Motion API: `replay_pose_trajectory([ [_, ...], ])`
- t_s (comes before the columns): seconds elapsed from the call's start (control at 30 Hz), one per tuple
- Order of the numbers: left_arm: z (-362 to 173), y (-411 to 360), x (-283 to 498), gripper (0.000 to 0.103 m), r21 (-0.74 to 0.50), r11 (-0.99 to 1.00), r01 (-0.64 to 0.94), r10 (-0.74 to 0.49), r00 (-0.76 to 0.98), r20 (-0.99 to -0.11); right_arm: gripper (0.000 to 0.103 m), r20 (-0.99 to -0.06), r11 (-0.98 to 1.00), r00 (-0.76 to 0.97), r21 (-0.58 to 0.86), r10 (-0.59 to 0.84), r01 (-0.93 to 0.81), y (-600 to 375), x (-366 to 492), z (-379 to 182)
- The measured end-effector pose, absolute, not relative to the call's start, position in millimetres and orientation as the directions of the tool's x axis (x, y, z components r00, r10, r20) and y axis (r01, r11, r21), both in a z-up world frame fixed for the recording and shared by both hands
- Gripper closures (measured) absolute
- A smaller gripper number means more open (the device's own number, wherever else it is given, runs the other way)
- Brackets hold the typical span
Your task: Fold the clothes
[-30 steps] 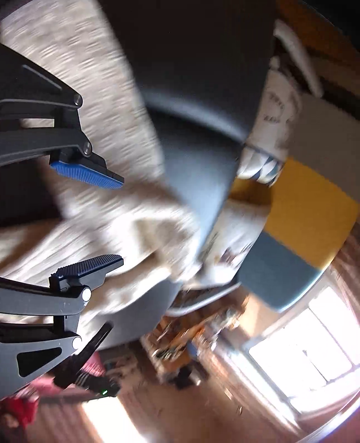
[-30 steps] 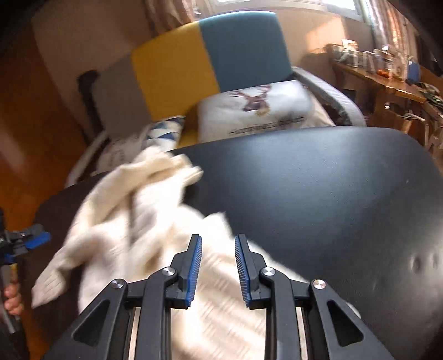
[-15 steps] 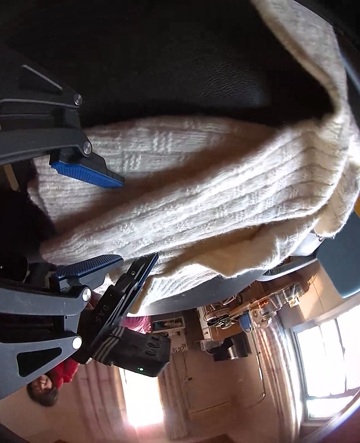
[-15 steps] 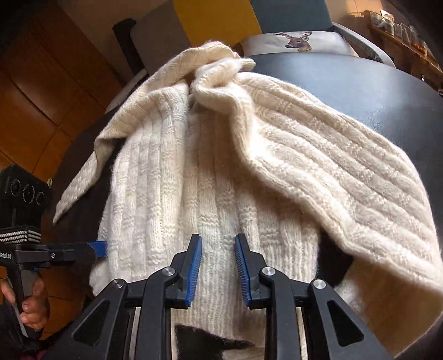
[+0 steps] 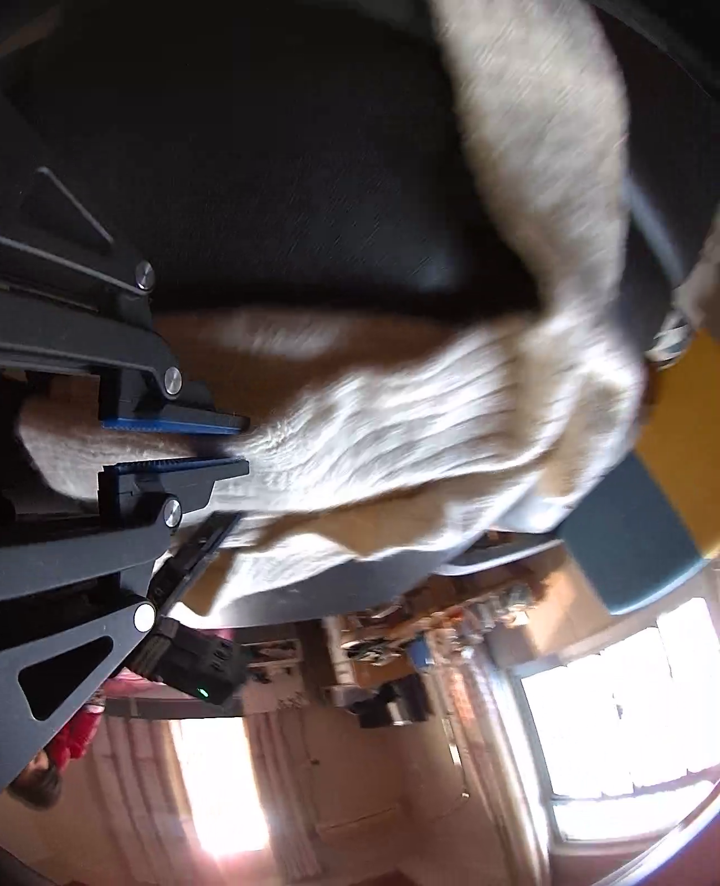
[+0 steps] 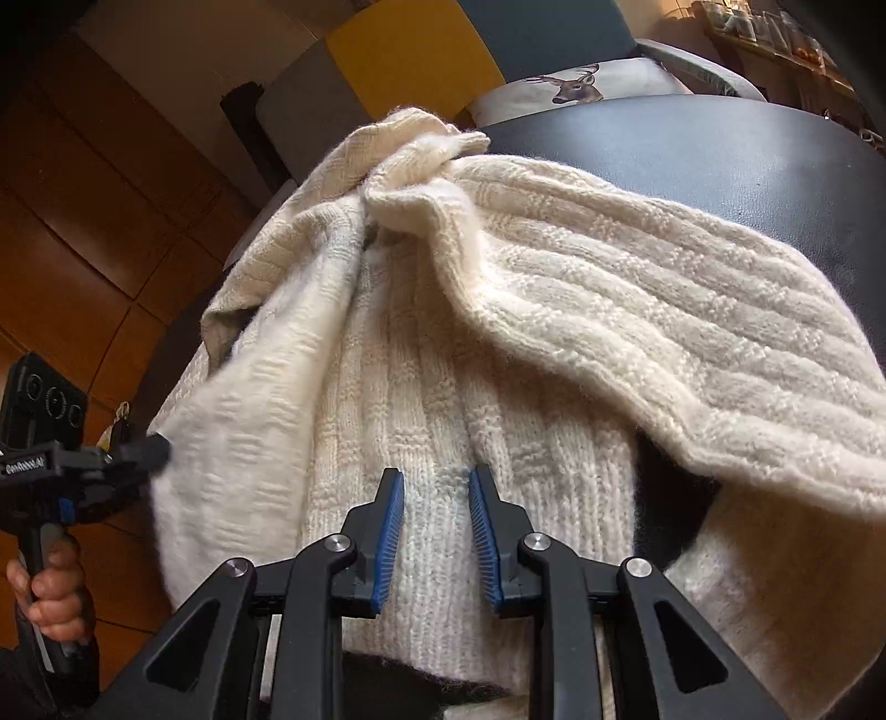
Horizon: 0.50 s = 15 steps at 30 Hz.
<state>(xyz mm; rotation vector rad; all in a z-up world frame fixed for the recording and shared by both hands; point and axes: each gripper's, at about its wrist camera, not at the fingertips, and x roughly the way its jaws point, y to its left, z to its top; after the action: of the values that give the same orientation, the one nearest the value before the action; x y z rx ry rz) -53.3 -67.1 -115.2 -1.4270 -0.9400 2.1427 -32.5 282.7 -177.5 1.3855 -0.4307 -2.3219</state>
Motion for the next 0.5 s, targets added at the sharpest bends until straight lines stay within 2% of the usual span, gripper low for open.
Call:
replay_pose_trajectory([
  [0.1,-109,-112,-53,0.095,-0.669,-0.740,0.064,0.566,-0.478,-0.672,0.079,-0.770,-0.883,-0.435,0.435,-0.466,0.176,280,-29,-177],
  [0.37,-124,-102,-49,0.093,-0.705,-0.709,0.003,0.642,-0.410,-0.648,0.078,-0.814,-0.928,-0.445,0.321,-0.373,0.190,265,-21,-172],
  [0.47,-129,-98,-47,0.069,-0.718,-0.695,-0.019,0.669,-0.383,-0.638,0.078,-0.824,-0.940,-0.455,0.279,-0.339,0.196,257,-17,-171],
  [0.5,-131,-97,-46,0.055,-0.723,-0.691,-0.026,0.677,-0.373,-0.634,0.078,-0.825,-0.942,-0.456,0.272,-0.333,0.196,255,-16,-170],
])
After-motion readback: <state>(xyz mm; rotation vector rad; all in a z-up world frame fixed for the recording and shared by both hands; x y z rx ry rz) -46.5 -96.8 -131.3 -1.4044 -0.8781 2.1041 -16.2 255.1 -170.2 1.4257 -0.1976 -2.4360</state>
